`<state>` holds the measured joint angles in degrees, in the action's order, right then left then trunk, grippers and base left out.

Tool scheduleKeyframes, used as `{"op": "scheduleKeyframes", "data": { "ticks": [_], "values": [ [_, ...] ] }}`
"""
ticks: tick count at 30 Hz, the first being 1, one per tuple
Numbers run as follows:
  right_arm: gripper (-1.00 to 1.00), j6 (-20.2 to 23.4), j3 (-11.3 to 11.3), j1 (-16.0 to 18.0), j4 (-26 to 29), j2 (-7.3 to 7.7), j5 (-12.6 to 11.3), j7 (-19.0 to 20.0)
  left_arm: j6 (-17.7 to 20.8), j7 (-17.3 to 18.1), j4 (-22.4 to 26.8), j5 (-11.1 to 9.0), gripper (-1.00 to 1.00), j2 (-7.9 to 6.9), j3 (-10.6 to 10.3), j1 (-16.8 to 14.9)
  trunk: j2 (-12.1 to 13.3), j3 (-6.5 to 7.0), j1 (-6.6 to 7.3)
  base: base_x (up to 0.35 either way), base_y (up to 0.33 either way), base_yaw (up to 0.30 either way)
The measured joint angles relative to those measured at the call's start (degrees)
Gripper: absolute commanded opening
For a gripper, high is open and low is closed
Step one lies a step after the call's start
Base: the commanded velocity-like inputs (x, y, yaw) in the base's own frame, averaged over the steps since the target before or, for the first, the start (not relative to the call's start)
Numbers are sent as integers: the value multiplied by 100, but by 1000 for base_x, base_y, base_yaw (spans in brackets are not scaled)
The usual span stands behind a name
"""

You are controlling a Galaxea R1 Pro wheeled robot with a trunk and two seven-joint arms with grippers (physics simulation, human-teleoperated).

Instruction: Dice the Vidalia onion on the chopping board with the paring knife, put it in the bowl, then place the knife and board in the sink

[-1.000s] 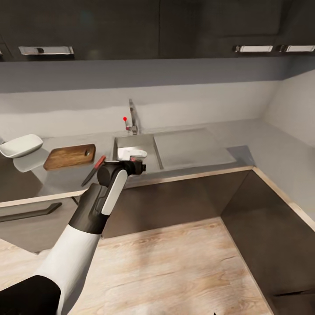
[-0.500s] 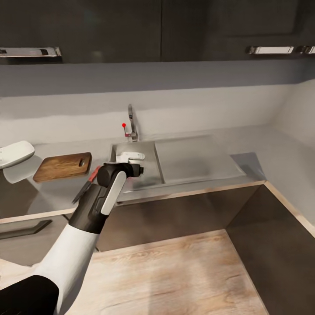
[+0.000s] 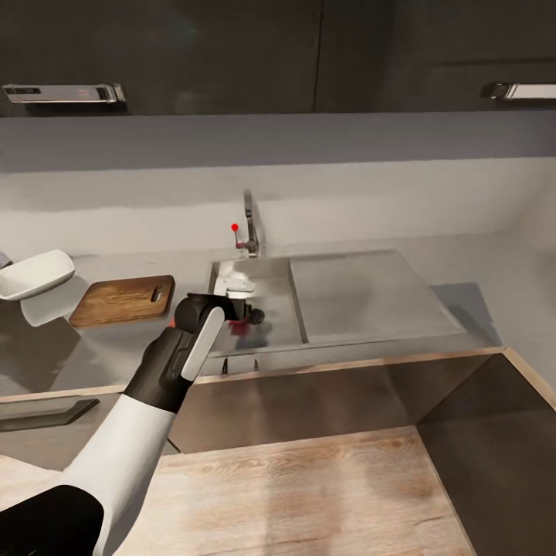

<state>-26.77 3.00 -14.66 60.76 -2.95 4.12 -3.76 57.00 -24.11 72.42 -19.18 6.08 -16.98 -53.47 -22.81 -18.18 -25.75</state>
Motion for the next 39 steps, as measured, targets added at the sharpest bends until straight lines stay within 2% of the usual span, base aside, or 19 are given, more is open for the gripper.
{"op": "scheduleKeyframes", "data": {
  "ticks": [14, 25, 39],
  "values": [
    [100, -1, -4, 0, 0, 0, 0, 0, -25, 8, -317, 0, 100, -1, 0, 0, 0, -97, 2, 196, 0, 0],
    [100, 0, -9, 0, -7, 0, 0, 8, -26, 9, -416, -1, 100, 3, 1, 0, -1, -108, 2, 91, 0, 0],
    [100, 5, -9, 0, -9, 0, 0, 8, -26, 9, -554, 0, 100, 2, -3, 0, -1, -162, 3, 298, 0, 0]
  ]
}}
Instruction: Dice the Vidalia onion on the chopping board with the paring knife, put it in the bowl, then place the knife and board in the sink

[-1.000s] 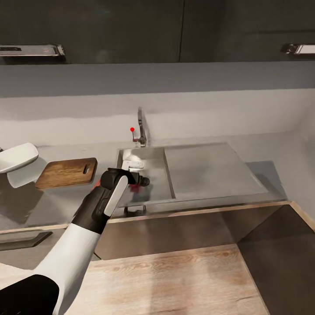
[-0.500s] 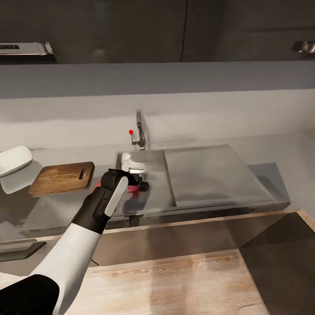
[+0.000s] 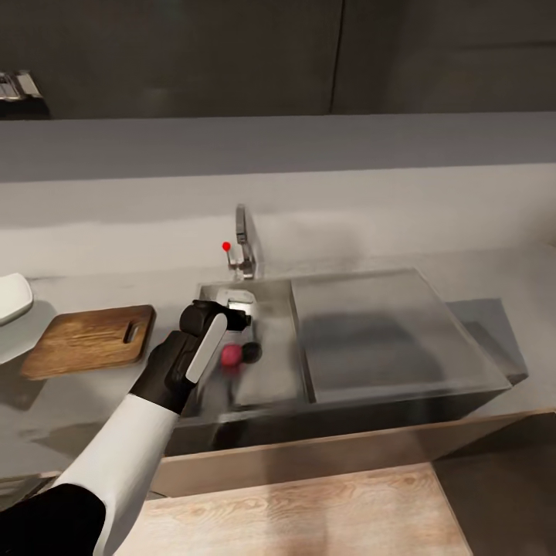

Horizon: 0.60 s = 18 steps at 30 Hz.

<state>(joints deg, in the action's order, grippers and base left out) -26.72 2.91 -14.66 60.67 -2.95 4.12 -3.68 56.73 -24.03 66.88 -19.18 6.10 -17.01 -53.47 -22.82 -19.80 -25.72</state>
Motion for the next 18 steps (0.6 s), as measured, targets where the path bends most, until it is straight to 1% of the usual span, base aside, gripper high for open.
{"op": "scheduleKeyframes", "data": {
  "ticks": [3, 5, 18],
  "values": [
    [100, 1, 0, 0, 0, 0, 0, 0, 0, 2, -62, -1, 100, -2, 0, 0, 0, -15, -1, 254, 0, 0],
    [100, 2, 0, 0, -2, 0, 0, 1, 0, 1, -93, 0, 100, -2, 2, 0, 1, -25, -2, 101, 0, 0],
    [100, 3, 0, 0, -68, 0, 0, 0, 0, 0, -146, 0, 100, -3, -2, 8, 1, -105, -3, 12, 0, 0]
  ]
}}
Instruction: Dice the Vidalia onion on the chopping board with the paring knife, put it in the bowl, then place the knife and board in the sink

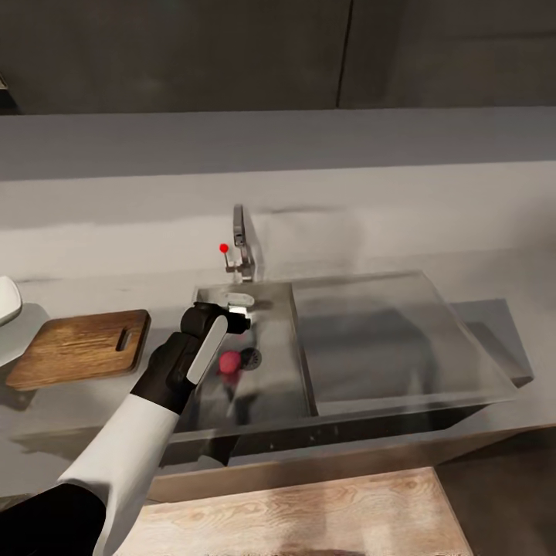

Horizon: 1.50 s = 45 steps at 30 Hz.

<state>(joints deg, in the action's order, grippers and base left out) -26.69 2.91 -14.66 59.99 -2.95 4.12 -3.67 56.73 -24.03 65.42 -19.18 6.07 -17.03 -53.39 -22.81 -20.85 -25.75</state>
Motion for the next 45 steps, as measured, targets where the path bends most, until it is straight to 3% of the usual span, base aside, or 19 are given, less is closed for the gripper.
{"op": "scheduleKeyframes", "data": {
  "ticks": [19, 45],
  "values": [
    [100, 0, 0, 0, -11, 0, 0, 0, -10, -1, -566, 0, 100, 4, -1, 8, 0, -157, 0, -23, 0, 0],
    [100, -8, 0, 0, -11, -9, 0, 0, -192, -1, -867, 0, 100, 11, 0, 9, 0, -377, 0, 0, 0, 0]
  ]
}}
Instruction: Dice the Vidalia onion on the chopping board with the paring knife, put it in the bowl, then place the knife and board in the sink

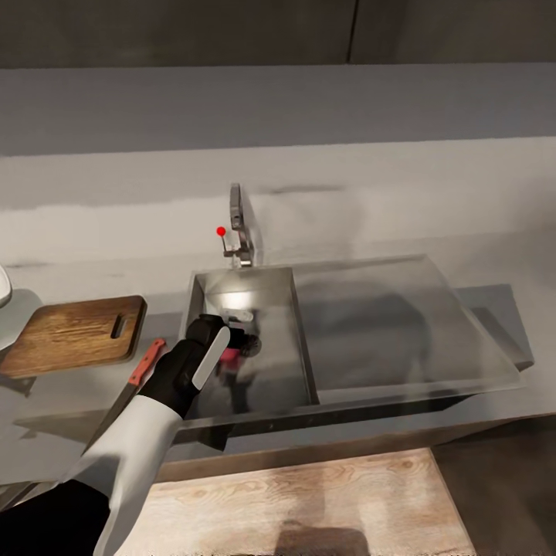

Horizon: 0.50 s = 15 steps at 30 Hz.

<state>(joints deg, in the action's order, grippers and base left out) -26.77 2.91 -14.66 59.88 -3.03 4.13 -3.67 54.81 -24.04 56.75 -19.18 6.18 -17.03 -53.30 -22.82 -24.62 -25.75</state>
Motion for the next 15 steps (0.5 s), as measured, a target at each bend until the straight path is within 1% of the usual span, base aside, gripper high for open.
{"op": "scheduleKeyframes", "data": {
  "ticks": [7, 11, 15],
  "values": [
    [100, -1, 0, 0, 0, 0, 0, 0, -21, 6, -92, 0, 100, -2, 0, 0, 0, -59, 0, 0, 0, 0],
    [100, -1, 0, 0, 0, 0, 0, 0, -277, 1, -211, 0, 100, -2, 1, 0, 0, -93, 0, 0, 0, 0],
    [100, -1, 0, 0, 0, 0, 0, 0, -381, 0, -268, 0, 100, -1, 2, 0, 0, -127, 0, 0, 0, 0]
  ]
}}
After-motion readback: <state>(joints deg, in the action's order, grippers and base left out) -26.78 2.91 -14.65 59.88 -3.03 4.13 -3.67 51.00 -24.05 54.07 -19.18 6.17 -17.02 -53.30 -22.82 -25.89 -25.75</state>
